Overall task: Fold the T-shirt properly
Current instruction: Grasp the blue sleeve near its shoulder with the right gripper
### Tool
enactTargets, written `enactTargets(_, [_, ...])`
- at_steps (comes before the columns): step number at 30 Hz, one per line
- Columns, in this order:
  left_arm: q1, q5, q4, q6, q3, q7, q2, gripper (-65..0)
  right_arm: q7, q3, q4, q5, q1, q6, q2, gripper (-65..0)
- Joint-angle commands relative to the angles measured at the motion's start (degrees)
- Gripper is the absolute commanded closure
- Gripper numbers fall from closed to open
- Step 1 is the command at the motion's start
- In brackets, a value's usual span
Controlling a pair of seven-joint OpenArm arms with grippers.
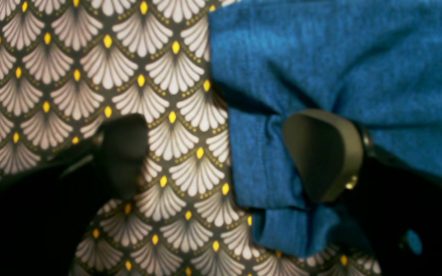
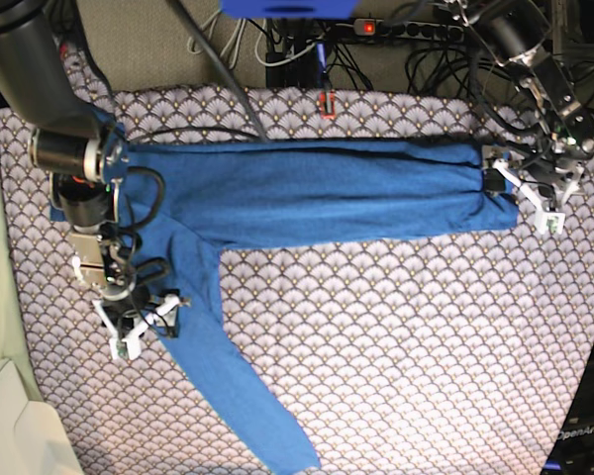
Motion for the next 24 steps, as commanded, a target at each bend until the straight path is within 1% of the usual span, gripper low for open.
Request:
enactTargets(1, [-0.03, 1.70, 0.05, -0.52, 0.10, 1.93, -0.04, -61.4, 0.56, 0.13, 0.92, 0.29, 1.71, -0.18, 0.48, -40.2])
enactTargets(7, [-0.29, 1.70, 0.05, -0.52, 0.10, 1.93, -0.04, -61.4, 0.56, -0.22, 0.92, 0.29, 1.71, -0.01, 0.48, -39.8])
enactTargets(8, [-0.29, 1.70, 0.05, -0.52, 0.10, 1.93, -0.04, -61.4, 0.56, -0.22, 0.92, 0.29, 1.71, -0.01, 0.39, -39.4])
enactTargets(10, [-0.29, 1.70, 0.05, -0.52, 0.10, 1.93, -0.04, -61.4, 0.56, -0.22, 0.92, 0.29, 1.71, -0.01, 0.31, -36.3])
enactTargets(12, [-0.29, 1.70, 0.05, -0.52, 0.18, 1.93, -0.04, -61.4, 0.56, -0.22, 0.92, 0.29, 1.71, 0.08, 0.31, -30.3])
enactTargets(14, [-0.29, 1.70, 0.05, -0.52, 0.27, 1.93, -0.04, -61.4, 0.56, -0.22, 0.92, 0.29, 1.71, 0.08, 0.22, -22.5])
enactTargets(17, [-0.29, 1.70, 0.05, -0.52, 0.36, 1.93, -0.04, -61.4, 0.56, -0.22, 0.83, 0.29, 1.71, 0.08, 0.22, -7.9])
enactTargets(19, [-0.29, 1.70, 0.05, -0.52, 0.36, 1.93, -0.04, -61.4, 0.56, -0.22, 0.83, 0.29, 1.71, 0.08, 0.22, 0.0])
enactTargets(24, [-0.38, 1.70, -0.04, -0.52, 0.36, 1.93, -0.04, -61.4, 0.56, -0.22, 1.71, 0.29, 0.39, 0.08, 0.31, 0.0])
